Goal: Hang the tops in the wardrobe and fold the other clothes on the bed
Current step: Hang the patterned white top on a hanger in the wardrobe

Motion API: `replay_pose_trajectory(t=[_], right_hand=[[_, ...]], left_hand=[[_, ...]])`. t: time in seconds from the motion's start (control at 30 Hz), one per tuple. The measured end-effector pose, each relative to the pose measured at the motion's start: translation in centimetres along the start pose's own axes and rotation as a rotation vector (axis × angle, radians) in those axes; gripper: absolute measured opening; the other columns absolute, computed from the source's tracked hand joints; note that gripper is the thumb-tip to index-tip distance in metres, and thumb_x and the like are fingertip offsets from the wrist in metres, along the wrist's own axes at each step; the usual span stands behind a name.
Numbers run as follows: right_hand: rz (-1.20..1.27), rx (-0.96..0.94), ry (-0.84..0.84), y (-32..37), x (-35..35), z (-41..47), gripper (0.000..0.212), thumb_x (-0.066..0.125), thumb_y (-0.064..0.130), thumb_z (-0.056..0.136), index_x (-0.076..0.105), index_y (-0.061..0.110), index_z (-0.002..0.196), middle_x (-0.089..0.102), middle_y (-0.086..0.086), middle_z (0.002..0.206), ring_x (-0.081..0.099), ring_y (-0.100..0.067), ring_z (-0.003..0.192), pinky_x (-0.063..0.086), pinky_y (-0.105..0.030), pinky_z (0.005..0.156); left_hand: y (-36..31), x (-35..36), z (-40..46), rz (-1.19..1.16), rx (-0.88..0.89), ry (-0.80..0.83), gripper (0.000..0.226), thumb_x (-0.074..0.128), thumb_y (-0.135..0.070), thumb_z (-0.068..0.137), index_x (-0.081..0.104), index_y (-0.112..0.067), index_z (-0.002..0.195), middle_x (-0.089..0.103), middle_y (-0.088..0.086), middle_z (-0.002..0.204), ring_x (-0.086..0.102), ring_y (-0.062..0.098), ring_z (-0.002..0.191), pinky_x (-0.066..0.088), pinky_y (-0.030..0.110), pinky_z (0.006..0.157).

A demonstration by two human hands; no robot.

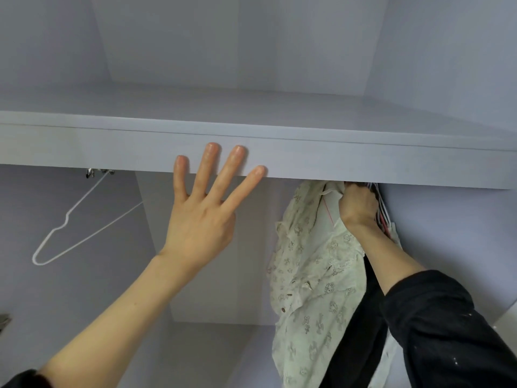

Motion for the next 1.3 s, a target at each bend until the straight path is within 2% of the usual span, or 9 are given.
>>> replay_pose_trajectory(t=[0.13,0.23,0.33,0.43,0.57,0.73,0.93,1.1,1.3], right_hand=[[0.008,-0.024,0.013,-0.1,0.0,-0.8,0.025,0.042,-0.008,0.088,0.06,-0.007,0.107,0.063,-0.027,0.105,0.061,-0.041,0.097,0.047,-0.039,0.07],[0.066,-0.071,0.056,0.1,0.6,-3.0,0.039,0.041,-0.009,0.089,0.048,-0.004,0.126,0.052,-0.025,0.123,0.056,-0.039,0.107,0.047,-0.038,0.075],[0.129,-0.101,0.112,0.1,1.3,-6.5,0.044,0.043,-0.002,0.092,0.038,-0.005,0.136,0.028,-0.02,0.149,0.039,-0.036,0.13,0.044,-0.036,0.093],[0.1,-0.158,0.173,1.0,1.3,-10.9,0.052,0.041,0.015,0.098,0.026,0.002,0.146,0.013,-0.018,0.155,0.017,-0.03,0.143,0.025,-0.037,0.114],[0.098,-0.293,0.22,4.7,0.6,-17.5,0.052,0.04,0.027,0.099,0.027,0.014,0.147,0.025,-0.009,0.153,0.026,-0.023,0.14,0.025,-0.039,0.113],[0.103,-0.602,0.36,12.0,0.2,-29.5,0.045,0.038,0.033,0.098,0.037,0.022,0.141,0.051,0.003,0.136,0.043,-0.018,0.128,0.024,-0.036,0.109],[0.265,-0.964,0.61,19.0,-1.6,-46.7,0.039,0.039,0.033,0.098,0.046,0.023,0.135,0.057,0.001,0.129,0.054,-0.022,0.116,0.039,-0.031,0.094],[0.389,-1.246,0.792,24.4,-4.8,-60.1,0.038,0.039,0.036,0.098,0.049,0.026,0.133,0.057,0.004,0.129,0.053,-0.02,0.117,0.042,-0.03,0.091],[0.501,-1.633,0.966,30.5,-9.5,-77.0,0.035,0.042,0.035,0.097,0.053,0.027,0.13,0.062,0.005,0.116,0.056,-0.02,0.111,0.042,-0.03,0.089]], left_hand=[[-0.7,-0.3,-0.3,-0.045,-0.084,0.072,0.098,0.055,0.01,0.07,0.011,-0.025,0.15,-0.004,0.004,0.158,-0.007,0.034,0.144,-0.006,0.059,0.111],[-1.2,-1.0,-0.8,-0.079,-0.112,0.144,0.097,0.057,0.008,0.07,0.012,-0.022,0.15,0.009,0.007,0.156,-0.001,0.037,0.143,-0.006,0.058,0.112],[-1.6,-1.8,-2.5,-0.157,-0.155,0.249,0.092,0.057,0.006,0.071,0.016,-0.018,0.149,0.012,0.009,0.157,0.004,0.037,0.144,0.0,0.059,0.112],[-1.7,-3.1,-5.0,-0.297,-0.242,0.387,0.081,0.057,0.006,0.075,0.027,-0.013,0.147,0.021,0.016,0.154,0.012,0.038,0.143,0.016,0.058,0.113],[-1.0,-5.7,-9.4,-0.396,-0.39,0.636,0.061,0.046,-0.005,0.09,0.028,-0.017,0.147,0.025,0.006,0.154,0.019,0.026,0.144,0.023,0.042,0.113],[1.7,-12.7,-18.4,-0.383,-0.757,0.834,0.046,0.036,-0.02,0.097,0.033,-0.029,0.143,0.044,-0.006,0.14,0.05,0.025,0.117,0.043,0.037,0.083],[2.4,-27.0,-31.0,-0.379,-1.07,0.805,0.041,0.04,-0.018,0.097,0.046,-0.028,0.136,0.054,-0.005,0.133,0.055,0.02,0.116,0.048,0.038,0.089],[2.4,-41.2,-40.4,-0.155,-1.362,0.751,0.037,0.044,-0.02,0.097,0.048,-0.025,0.133,0.057,-0.006,0.126,0.054,0.012,0.116,0.042,0.029,0.096],[1.9,-58.0,-48.1,0.145,-1.742,0.492,0.035,0.05,-0.012,0.094,0.055,-0.018,0.128,0.062,-0.001,0.117,0.058,0.016,0.109,0.044,0.033,0.095]])
Point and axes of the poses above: each hand's wrist, its own z-axis towards the middle knuckle, its own x-axis out of the palm, y = z × x, the point moved 5 cm from there along z, towards the middle knuckle
